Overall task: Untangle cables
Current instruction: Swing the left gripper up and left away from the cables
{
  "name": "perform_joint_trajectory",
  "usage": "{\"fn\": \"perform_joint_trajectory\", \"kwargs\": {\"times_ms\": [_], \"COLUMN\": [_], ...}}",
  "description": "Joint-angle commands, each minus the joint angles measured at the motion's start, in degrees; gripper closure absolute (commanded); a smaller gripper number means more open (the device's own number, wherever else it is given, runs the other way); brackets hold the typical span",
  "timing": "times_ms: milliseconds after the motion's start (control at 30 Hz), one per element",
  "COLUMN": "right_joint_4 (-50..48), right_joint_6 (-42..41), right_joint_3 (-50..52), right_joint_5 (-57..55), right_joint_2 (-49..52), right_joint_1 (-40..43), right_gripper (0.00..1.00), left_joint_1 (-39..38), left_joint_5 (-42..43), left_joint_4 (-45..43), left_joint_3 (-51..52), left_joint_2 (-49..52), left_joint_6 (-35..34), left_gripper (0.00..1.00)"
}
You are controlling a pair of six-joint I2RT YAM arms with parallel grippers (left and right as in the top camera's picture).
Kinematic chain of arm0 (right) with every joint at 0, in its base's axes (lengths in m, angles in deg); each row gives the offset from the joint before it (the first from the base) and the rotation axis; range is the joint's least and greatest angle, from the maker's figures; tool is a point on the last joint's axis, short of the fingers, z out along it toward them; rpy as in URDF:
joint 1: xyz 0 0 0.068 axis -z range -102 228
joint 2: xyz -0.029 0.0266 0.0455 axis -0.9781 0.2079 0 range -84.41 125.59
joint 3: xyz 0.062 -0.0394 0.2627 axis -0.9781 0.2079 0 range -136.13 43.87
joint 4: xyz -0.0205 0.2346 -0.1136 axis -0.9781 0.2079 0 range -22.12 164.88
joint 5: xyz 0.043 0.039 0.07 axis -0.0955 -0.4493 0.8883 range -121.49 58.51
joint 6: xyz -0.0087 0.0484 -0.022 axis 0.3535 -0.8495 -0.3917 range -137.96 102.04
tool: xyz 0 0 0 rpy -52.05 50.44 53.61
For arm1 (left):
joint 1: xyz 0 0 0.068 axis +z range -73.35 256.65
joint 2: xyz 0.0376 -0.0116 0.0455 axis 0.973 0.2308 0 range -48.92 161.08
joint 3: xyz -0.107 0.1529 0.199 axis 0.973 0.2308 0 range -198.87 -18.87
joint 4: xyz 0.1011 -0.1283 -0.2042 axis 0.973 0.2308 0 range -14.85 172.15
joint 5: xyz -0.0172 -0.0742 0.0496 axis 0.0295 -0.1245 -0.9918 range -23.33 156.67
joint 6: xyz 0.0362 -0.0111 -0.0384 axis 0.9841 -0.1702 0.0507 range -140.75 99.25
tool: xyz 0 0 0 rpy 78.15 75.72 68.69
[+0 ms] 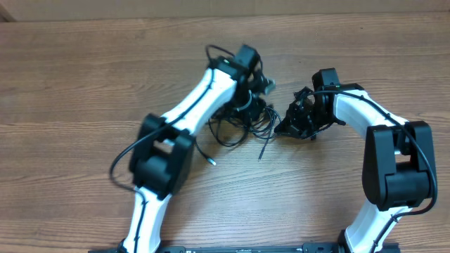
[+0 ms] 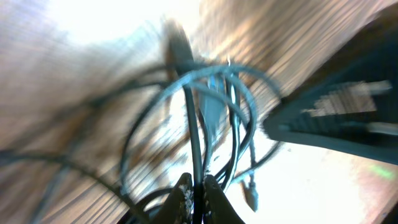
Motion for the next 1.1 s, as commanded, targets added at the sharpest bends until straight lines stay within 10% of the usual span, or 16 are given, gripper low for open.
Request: {"fn": "perform_joint_trajectory", "kwargs": {"times_ms": [0,367,567,933,1067], "right_joint_4": [-0.7,-2.6,-2.6,-4.5,-5.0], "right_joint_6": [0.3,-0.3,-0.3,-3.1,-3.1], "right_joint_3": [0.2,0.2,0.2,0.2,0.2], "right_joint_5": [1.4,2.7,-1.7,-5.9,-6.0], "right_joint_2": [0.2,0.2,0.2,0.2,0.2], "right_joint_1": [0.1,0.1,0.1,0.1,0.1], "right_gripper": [0.96,0.96,0.96,0.96,0.96], "left_joint_1": [0.9,3.1,7.2,16.3,19.0], "left_joint_5": [-1.3,3.1,-7.9,-26.7,-24.7], "left_joint_4": [0.3,-3.4,-5.4,5.3,9.1], "left_joint_3": [-0.6,-0.7,-0.7,-0.6,-0.6], "left_joint_2": [-8.1,-22.1,-26.6,-25.7,-25.2], "left_joint_6": [-2.2,-8.8,-22.8,-27.5,-26.8], "left_gripper": [0.96,0.96,0.96,0.96,0.76]}}
